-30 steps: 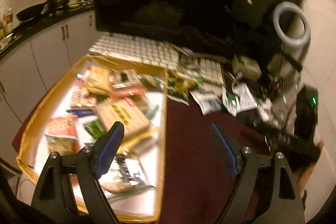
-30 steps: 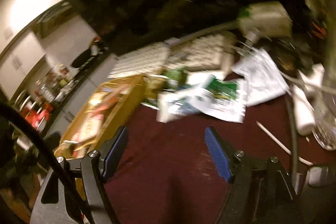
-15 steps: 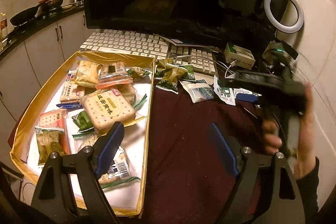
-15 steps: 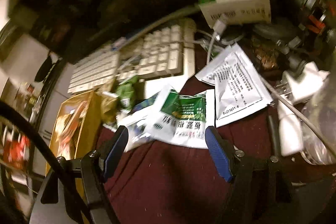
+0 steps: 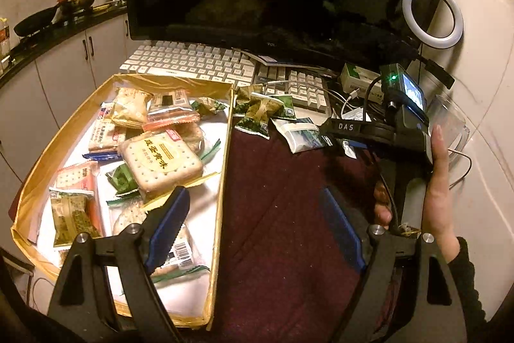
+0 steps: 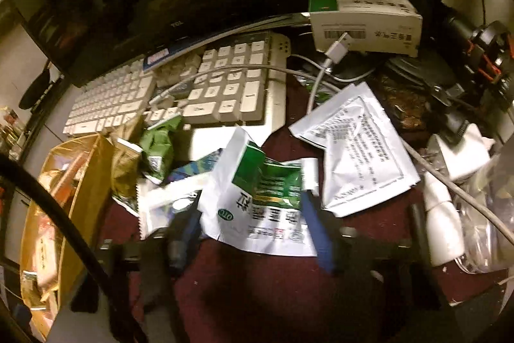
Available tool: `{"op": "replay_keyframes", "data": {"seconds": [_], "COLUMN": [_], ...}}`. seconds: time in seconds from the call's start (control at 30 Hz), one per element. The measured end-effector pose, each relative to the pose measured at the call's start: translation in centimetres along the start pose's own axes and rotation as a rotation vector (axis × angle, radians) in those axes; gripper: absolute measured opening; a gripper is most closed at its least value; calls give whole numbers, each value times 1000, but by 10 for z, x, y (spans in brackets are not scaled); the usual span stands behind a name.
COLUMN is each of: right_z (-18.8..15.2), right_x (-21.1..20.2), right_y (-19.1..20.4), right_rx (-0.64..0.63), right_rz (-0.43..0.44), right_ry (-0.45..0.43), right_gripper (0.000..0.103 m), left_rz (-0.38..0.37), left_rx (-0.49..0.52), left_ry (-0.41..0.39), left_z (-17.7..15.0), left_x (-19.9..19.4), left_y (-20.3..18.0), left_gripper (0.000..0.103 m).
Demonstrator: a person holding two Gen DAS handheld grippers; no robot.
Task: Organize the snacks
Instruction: 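Reach the left tool to the white-and-blue snack packet on the desk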
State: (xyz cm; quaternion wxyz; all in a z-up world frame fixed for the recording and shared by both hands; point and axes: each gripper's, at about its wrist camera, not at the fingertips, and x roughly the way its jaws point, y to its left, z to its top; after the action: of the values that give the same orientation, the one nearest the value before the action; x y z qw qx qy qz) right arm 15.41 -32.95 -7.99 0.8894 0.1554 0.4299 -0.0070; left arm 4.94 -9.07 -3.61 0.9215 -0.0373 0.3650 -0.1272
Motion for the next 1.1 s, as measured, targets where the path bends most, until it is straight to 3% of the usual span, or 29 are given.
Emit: {"op": "replay_keyframes", "data": {"seconds": [0.1, 0.27, 0.47, 0.77, 0.9, 1.0, 1.03, 1.1], "right_z": [2, 0, -2, 4, 3, 2, 2, 2], "right_x": [-6, -23, -39, -22, -22, -21, -21, -20], "right_y": [-24, -38, -40, -28, -28, -32, -33, -32], "right_rx": [84, 113, 84, 133, 139, 153, 155, 157], "right_rz": [90, 175, 193, 233, 235, 245, 248, 248], "right_ry": [4, -42, -98, -68, -70, -53, -48, -43], "right_gripper": [24, 23, 23, 23, 23, 23, 23, 23], "left_rz": [-2, -15, -44, -47, 14, 45, 93, 118], "left_rx": [8, 27, -9, -42, -31, -78, -67, -61], "left_ry": [-3, 19, 140, 312, 346, 391, 391, 362], "left_z": [1, 9, 22, 72, 94, 97, 97, 98], "left_x": [-1, 9, 50, 119, 155, 179, 184, 185], "left_y": [-2, -7, -9, -28, -33, -27, -28, -31], "left_gripper": [84, 84, 84, 84, 83, 74, 69, 67]}}
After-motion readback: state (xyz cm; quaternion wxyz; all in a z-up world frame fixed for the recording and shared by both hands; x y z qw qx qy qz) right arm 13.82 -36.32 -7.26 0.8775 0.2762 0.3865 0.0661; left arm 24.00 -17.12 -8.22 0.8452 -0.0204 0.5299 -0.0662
